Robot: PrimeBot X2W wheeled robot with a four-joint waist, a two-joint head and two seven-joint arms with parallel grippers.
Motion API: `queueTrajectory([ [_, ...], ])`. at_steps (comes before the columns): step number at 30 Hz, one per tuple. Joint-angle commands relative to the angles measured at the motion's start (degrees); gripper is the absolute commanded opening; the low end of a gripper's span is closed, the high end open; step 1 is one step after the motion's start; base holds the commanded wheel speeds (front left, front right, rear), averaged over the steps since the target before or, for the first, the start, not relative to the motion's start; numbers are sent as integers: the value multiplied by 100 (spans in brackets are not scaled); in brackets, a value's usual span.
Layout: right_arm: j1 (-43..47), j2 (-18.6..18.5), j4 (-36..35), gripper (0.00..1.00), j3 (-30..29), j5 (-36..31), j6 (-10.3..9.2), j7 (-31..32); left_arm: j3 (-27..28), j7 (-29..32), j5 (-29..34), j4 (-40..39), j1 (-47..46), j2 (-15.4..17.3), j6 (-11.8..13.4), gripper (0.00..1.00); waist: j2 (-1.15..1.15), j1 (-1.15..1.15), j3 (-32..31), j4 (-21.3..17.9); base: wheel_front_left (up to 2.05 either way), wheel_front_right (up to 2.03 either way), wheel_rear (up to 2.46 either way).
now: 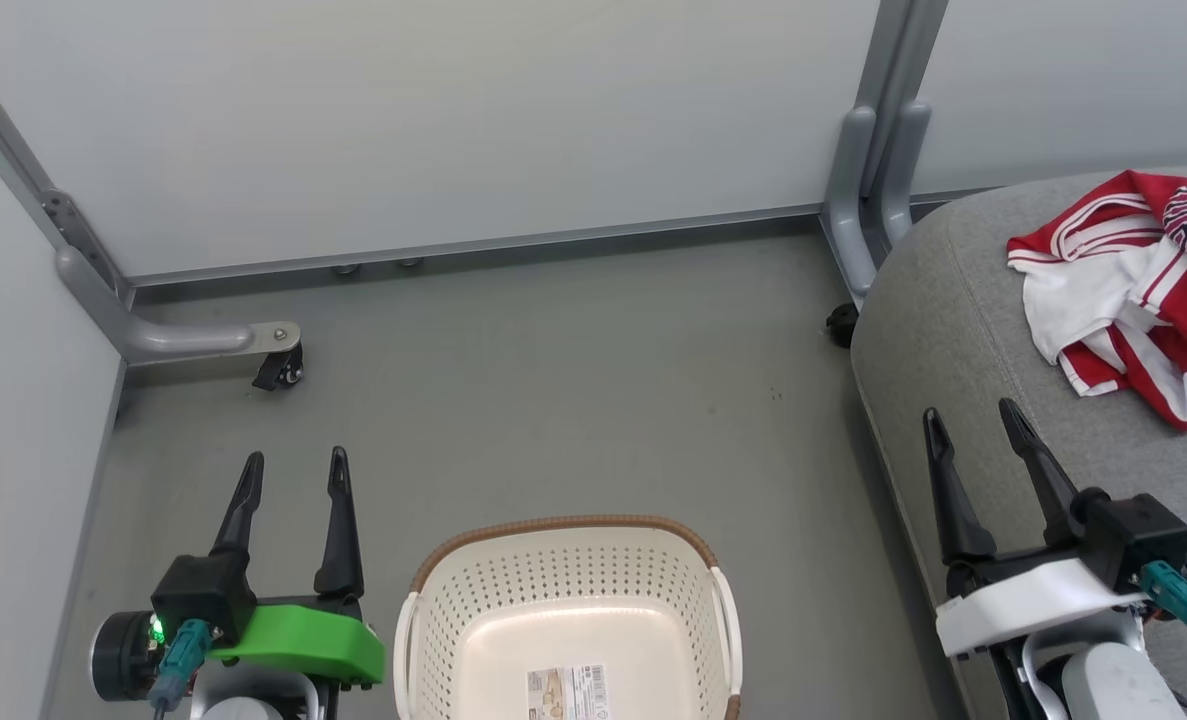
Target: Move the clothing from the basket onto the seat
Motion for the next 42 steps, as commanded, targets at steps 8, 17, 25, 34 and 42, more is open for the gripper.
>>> queueTrajectory([
  [8, 479, 28, -316, 100, -67, -196, -6, -11, 19, -4, 43, -163, 156, -72, -185, 100, 57, 1, -105, 27, 0, 0, 0],
  [17, 547, 34, -393, 100, -90, -139, -6, -11, -12, -4, 50, -267, 210, -97, -303, 100, 57, 1, -110, -6, 0, 0, 0],
  [25, 500, 59, -283, 0, -92, -150, 0, 2, -27, 2, 93, -144, 141, -104, -299, 0, 0, 1, -121, -20, 0, 0, 0],
  [34, 459, 44, -122, 0, -101, 768, 0, 198, 117, 249, -769, -33, 104, -108, -336, 0, 4, 1, -116, -33, 0, 0, 0],
  [42, 375, 14, -20, 0, -125, 1623, -1, 389, 230, 455, -1584, -36, 75, -108, -371, 0, 7, 1, -111, -47, 0, 0, 0],
])
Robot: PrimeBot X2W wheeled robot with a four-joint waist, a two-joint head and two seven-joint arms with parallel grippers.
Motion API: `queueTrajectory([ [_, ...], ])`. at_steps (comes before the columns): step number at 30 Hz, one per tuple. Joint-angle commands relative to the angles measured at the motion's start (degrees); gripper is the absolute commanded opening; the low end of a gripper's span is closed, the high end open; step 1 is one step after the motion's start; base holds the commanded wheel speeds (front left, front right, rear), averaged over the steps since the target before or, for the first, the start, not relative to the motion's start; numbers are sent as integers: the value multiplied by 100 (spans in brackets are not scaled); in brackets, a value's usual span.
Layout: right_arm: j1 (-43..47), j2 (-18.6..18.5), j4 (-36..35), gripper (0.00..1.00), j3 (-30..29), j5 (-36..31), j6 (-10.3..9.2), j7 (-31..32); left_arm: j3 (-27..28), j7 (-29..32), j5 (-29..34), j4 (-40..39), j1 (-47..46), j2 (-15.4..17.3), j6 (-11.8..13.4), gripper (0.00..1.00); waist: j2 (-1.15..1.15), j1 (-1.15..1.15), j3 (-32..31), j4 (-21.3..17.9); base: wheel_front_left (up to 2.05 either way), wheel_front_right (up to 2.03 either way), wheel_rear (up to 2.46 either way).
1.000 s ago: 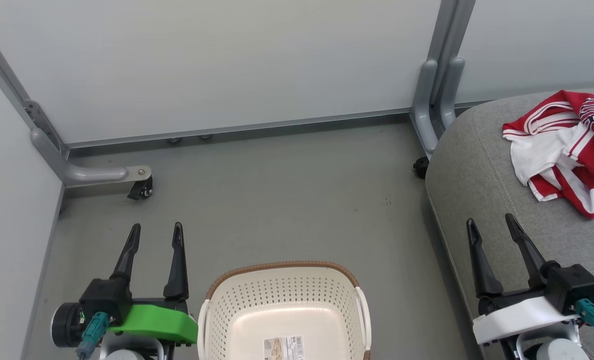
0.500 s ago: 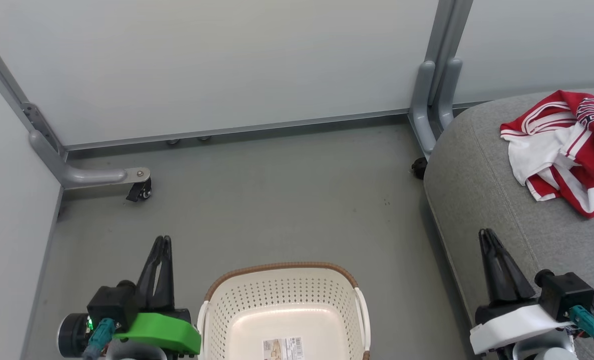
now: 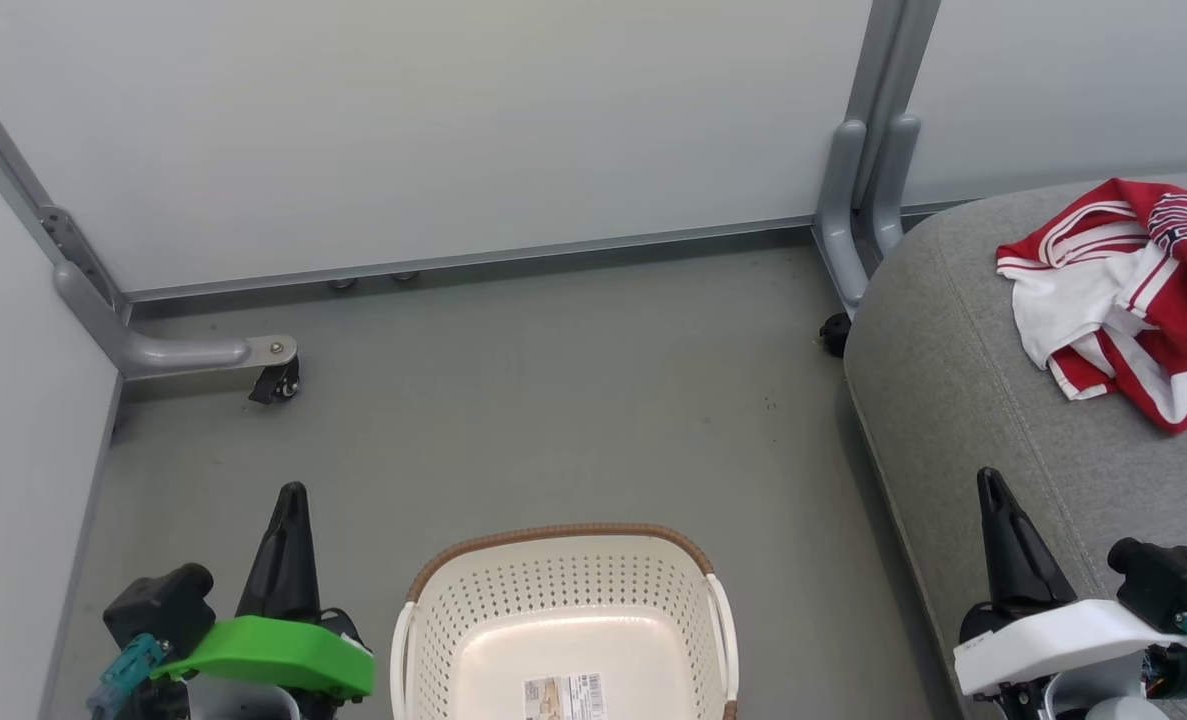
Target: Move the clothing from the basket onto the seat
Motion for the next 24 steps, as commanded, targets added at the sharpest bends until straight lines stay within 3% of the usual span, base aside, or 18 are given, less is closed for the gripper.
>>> queueTrajectory([
  [1, -173, -54, -46, 0, -29, 264, -1, 46, 63, 53, -256, -80, -133, 9, -28, 0, 8, 0, 1, -2, 0, 0, 0],
  [24, -351, -100, 185, 0, -111, 2269, -2, 521, 344, 560, -2187, -55, -236, 9, -112, 0, 18, 0, 15, -41, 0, 0, 0],
])
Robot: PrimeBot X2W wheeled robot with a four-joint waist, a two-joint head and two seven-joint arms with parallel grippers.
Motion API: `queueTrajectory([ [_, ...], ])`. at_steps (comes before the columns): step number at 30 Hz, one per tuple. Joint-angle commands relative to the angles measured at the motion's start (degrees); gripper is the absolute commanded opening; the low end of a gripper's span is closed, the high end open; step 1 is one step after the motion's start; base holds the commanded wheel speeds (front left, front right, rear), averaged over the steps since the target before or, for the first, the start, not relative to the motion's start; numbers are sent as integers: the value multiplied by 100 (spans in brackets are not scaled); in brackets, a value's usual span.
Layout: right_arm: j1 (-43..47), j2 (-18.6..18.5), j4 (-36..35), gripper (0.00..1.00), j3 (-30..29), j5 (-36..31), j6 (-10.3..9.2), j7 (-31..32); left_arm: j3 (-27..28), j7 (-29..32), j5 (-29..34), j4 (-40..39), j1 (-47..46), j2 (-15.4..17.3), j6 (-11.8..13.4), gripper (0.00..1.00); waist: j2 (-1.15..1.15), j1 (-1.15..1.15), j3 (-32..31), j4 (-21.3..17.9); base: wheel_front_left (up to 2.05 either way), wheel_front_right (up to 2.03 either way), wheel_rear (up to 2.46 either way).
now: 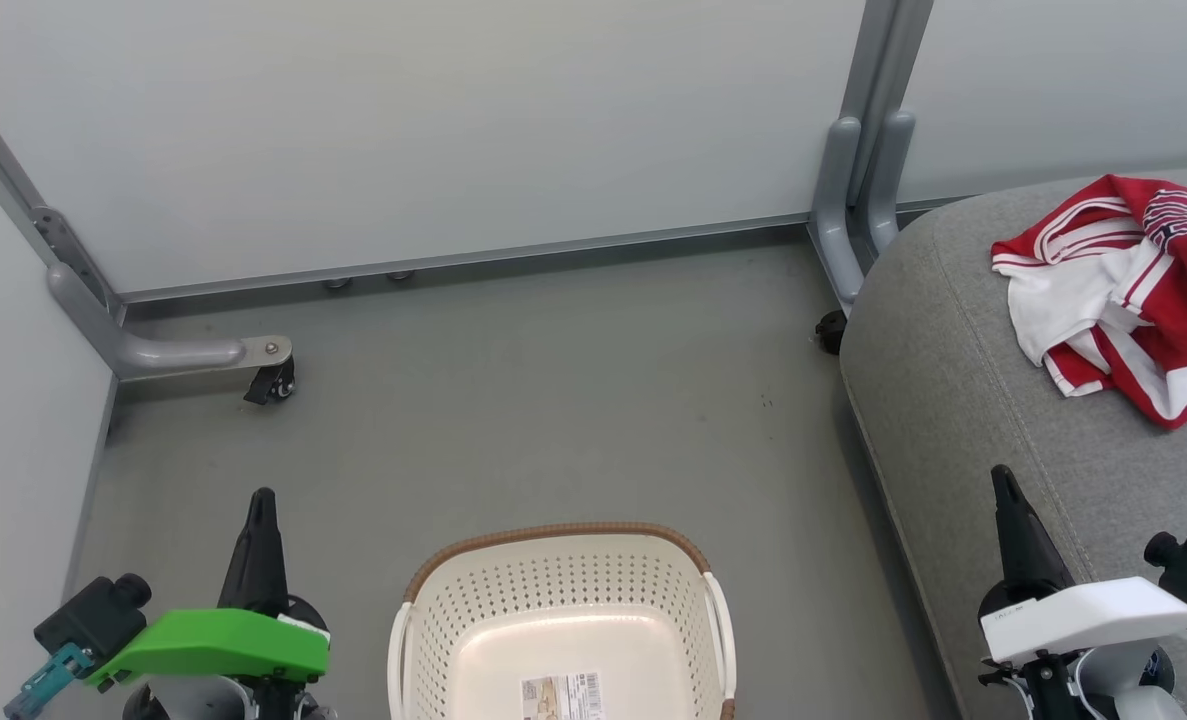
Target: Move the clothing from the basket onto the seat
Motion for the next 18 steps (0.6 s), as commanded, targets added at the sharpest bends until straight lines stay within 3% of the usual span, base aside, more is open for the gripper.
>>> queueTrajectory([
  [1, -155, -52, -33, 0, -26, 204, -2, 48, 44, 47, -190, -57, -189, 12, -34, 0, 18, 0, 1, -2, 0, 0, 0],
  [18, -260, -66, 108, 0, -94, 1392, -3, 352, 219, 356, -1350, -37, -245, 13, -85, 0, 26, 0, 12, -31, 0, 0, 0],
])
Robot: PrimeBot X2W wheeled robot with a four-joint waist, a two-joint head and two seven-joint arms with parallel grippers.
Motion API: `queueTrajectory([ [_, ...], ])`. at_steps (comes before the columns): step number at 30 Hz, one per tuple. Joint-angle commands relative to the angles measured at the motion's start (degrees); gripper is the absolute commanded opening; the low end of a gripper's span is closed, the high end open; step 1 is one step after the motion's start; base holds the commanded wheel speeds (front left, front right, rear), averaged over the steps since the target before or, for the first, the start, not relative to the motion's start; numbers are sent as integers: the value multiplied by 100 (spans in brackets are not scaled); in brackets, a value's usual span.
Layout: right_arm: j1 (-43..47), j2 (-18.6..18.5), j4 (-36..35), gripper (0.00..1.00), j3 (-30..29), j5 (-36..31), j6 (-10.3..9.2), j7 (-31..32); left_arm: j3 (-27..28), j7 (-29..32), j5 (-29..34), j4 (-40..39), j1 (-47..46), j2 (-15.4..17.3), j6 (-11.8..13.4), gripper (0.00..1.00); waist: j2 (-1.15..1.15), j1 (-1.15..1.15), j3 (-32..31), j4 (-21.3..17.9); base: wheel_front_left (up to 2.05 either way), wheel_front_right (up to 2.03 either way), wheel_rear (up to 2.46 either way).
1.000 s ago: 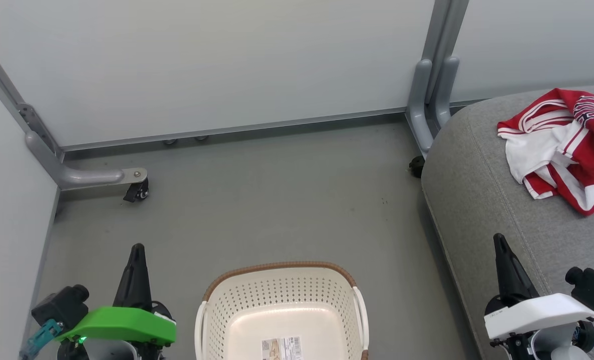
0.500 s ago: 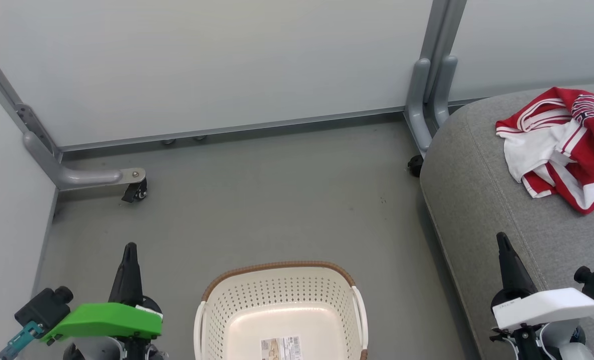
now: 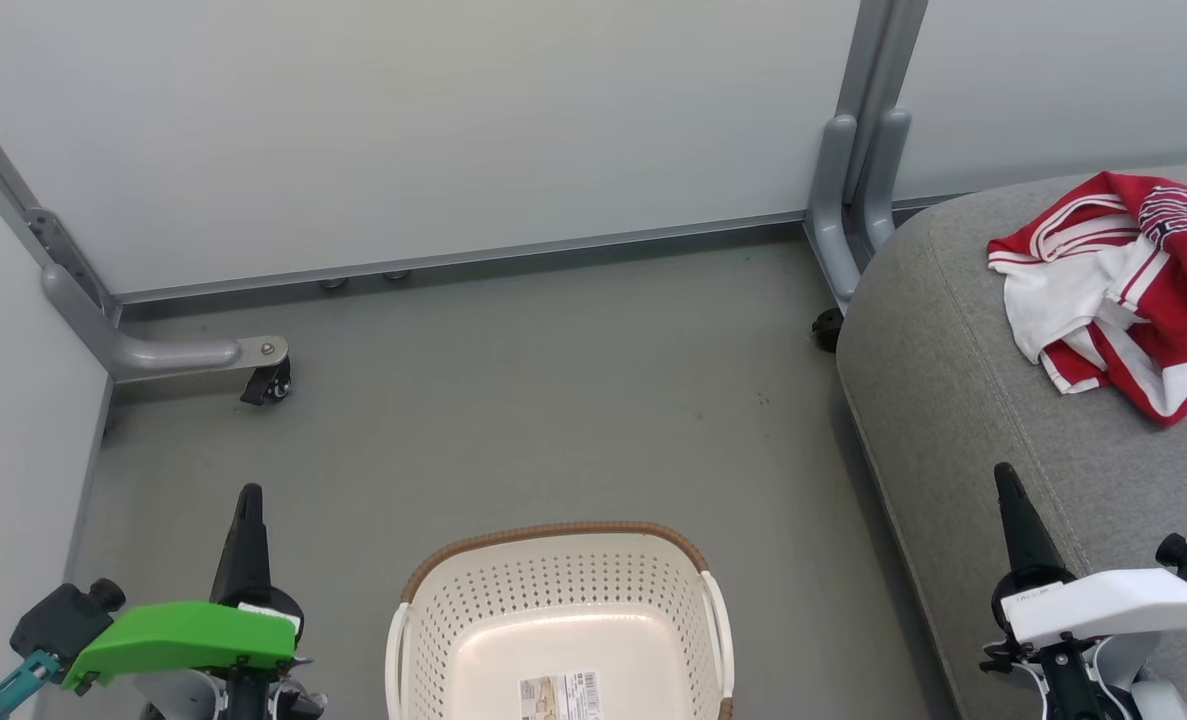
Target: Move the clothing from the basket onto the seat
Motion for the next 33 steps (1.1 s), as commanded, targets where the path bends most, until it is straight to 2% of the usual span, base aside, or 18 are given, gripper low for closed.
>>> queueTrajectory([
  [1, -140, -48, -24, 0, -28, 179, -3, 44, 41, 37, -183, -45, -164, 14, -30, 0, 26, 0, 1, -2, 0, 0, 0],
  [33, -295, -50, 200, 0, -156, 1977, -4, 529, 308, 511, -1958, -10, -248, 15, -114, 0, 41, 0, 22, -59, 0, 0, 0],
])
